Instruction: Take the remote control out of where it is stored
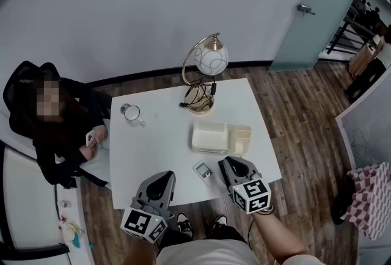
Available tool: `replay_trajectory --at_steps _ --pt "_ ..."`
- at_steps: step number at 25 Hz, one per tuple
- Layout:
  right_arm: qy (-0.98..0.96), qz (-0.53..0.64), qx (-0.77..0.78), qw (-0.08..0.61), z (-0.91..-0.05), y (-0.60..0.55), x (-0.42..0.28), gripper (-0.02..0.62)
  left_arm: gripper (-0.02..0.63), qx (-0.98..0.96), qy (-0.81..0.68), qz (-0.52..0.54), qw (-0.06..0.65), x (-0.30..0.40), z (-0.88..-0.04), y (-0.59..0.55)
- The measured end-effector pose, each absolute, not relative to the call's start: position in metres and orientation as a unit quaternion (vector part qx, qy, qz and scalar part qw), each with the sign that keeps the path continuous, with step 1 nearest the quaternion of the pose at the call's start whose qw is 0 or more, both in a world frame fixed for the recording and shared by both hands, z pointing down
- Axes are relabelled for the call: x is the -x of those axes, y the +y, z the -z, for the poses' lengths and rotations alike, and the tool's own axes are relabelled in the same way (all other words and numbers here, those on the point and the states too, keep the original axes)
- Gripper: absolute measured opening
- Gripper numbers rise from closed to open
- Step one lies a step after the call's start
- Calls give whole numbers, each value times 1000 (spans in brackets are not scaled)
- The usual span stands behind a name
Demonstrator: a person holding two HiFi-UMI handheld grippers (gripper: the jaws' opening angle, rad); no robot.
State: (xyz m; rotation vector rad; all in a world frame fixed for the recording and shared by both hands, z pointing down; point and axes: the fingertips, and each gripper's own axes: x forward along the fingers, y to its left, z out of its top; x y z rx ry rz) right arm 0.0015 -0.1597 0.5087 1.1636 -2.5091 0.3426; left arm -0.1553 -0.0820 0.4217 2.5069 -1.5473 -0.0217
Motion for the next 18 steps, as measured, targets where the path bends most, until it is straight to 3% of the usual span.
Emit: replay_trajectory --at_steps 9,18 --pt "-895 -68 -434 71 -422 -130 -48 9 6 -852 -518 10 84 138 -407 -75" --pt "-895 -50 -441 41 -391 -113 -69 8 6 -858 -510 14 67 120 -390 -65"
